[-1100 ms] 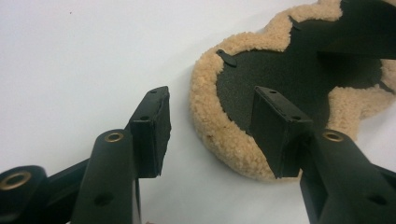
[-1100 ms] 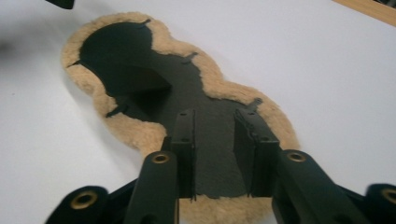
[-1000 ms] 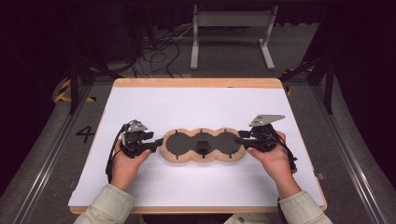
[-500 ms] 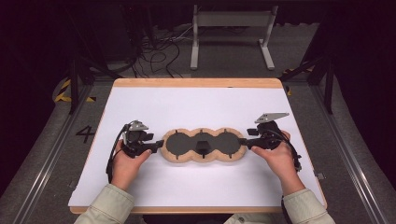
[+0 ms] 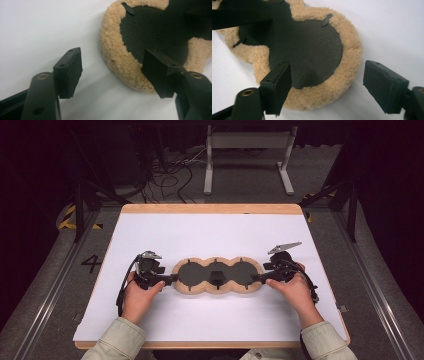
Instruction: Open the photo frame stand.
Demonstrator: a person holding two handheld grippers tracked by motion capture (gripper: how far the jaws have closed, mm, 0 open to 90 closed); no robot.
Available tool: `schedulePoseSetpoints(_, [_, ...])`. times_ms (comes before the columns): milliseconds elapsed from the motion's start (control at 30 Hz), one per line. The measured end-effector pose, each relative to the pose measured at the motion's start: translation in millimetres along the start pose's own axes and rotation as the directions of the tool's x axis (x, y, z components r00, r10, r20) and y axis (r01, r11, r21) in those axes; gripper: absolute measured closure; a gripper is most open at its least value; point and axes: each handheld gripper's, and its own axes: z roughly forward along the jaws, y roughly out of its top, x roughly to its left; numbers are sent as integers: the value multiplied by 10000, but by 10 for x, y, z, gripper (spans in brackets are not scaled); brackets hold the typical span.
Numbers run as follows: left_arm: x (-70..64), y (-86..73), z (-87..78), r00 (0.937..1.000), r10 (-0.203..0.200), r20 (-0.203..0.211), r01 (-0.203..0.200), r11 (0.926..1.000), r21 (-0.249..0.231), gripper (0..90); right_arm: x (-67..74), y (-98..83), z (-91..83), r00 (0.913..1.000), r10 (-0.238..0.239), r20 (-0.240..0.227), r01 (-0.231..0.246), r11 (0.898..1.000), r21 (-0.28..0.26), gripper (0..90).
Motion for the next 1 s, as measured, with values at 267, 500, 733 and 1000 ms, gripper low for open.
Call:
schedulePoseSetpoints(267, [17, -8, 81, 9969, -461, 632, 434, 9982, 424, 238, -21, -28, 83, 9962, 581, -649, -566, 9981, 250, 165])
schedulePoseSetpoints(500, [17, -9, 91, 9964, -553, 650, 515, 9969, 593, 212, 8, -48, 179, 9944, 747, -741, -695, 9951, 705, 109])
schedulePoseSetpoints(733, [-22, -5, 103, 9949, -538, 852, 474, 9960, 756, 206, 16, -50, 191, 9937, 833, -748, -778, 9943, 730, 94])
schedulePoseSetpoints(1000, [-103, 8, 144, 9920, -492, 1166, 391, 9954, 875, 229, 33, -53, 198, 9932, 977, -640, -936, 9936, 636, 98])
